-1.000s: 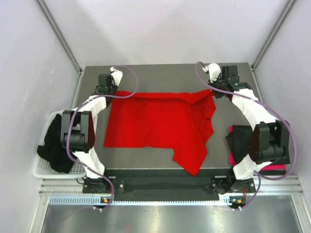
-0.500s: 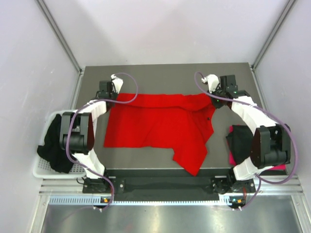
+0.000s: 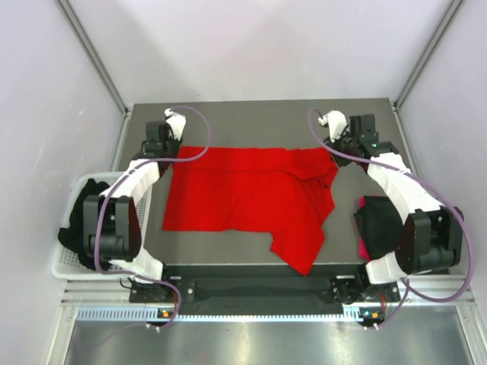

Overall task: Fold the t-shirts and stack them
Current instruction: Fold the tshirt

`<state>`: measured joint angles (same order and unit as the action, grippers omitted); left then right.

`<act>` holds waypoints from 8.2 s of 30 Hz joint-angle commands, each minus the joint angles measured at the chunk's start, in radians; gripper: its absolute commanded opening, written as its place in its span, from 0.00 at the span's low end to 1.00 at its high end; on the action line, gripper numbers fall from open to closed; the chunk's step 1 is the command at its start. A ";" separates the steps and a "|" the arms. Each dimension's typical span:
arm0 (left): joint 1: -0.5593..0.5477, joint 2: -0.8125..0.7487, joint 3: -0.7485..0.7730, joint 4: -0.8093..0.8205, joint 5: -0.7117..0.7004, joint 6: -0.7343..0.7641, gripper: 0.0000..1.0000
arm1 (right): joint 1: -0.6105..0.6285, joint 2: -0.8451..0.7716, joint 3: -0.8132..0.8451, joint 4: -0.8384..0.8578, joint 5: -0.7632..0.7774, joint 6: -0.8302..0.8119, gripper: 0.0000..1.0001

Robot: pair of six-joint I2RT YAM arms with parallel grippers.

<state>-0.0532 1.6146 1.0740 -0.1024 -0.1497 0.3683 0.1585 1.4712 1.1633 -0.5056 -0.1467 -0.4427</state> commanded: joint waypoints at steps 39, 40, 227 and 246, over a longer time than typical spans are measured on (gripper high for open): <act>0.007 0.542 0.463 -0.140 0.055 -0.104 0.32 | -0.102 0.584 0.355 -0.002 0.110 -0.024 0.26; 0.007 0.557 0.468 -0.143 0.052 -0.103 0.31 | -0.105 0.598 0.364 -0.014 0.119 -0.022 0.25; -0.051 -0.130 -0.083 -0.122 0.272 -0.184 0.25 | 0.171 0.626 0.597 -0.189 -0.001 -0.136 0.30; -0.051 -0.130 -0.094 -0.118 0.268 -0.187 0.24 | 0.251 0.571 0.510 -0.136 0.032 -0.151 0.29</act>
<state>-0.1070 1.5074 0.9871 -0.2623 0.1150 0.1818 0.3782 2.1113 1.6752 -0.6697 -0.1246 -0.5781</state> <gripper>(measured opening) 0.247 0.294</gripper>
